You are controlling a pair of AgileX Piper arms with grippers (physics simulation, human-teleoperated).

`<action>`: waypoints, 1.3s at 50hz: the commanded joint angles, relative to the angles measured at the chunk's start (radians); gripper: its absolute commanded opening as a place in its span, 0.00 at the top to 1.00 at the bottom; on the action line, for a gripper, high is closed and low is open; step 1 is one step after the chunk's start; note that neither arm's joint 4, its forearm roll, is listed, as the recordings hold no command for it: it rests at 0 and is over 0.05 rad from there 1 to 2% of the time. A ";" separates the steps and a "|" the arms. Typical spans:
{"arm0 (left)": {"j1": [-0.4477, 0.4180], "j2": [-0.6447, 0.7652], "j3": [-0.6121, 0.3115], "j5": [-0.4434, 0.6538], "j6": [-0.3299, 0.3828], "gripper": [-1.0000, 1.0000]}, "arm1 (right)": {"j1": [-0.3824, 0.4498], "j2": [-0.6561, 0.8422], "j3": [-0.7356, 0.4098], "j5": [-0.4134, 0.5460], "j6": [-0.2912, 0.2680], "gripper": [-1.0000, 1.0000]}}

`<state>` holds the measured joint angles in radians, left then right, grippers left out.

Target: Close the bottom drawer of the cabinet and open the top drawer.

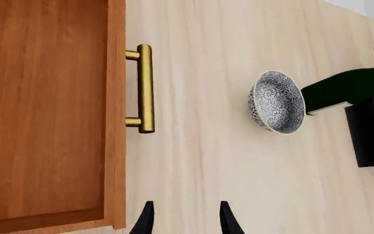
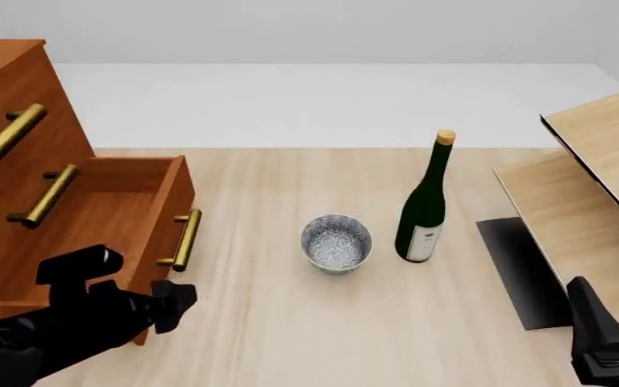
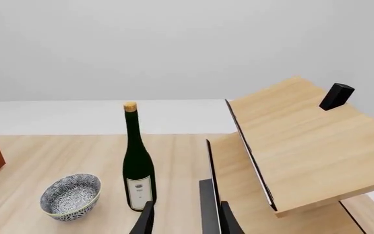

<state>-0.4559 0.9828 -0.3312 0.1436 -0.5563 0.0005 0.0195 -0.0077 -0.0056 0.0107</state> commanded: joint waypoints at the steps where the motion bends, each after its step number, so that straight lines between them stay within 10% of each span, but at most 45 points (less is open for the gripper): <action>1: 0.090 -0.013 0.019 0.008 0.036 0.00 | 0.001 -0.005 0.000 0.005 0.002 0.00; 65: 0.446 0.035 0.006 -0.066 0.359 0.00 | 0.002 0.008 0.002 -0.010 -0.003 0.00</action>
<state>-0.0700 1.0084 -0.3153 0.0835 -0.2523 0.0039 0.0251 -0.0065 -0.0127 0.0076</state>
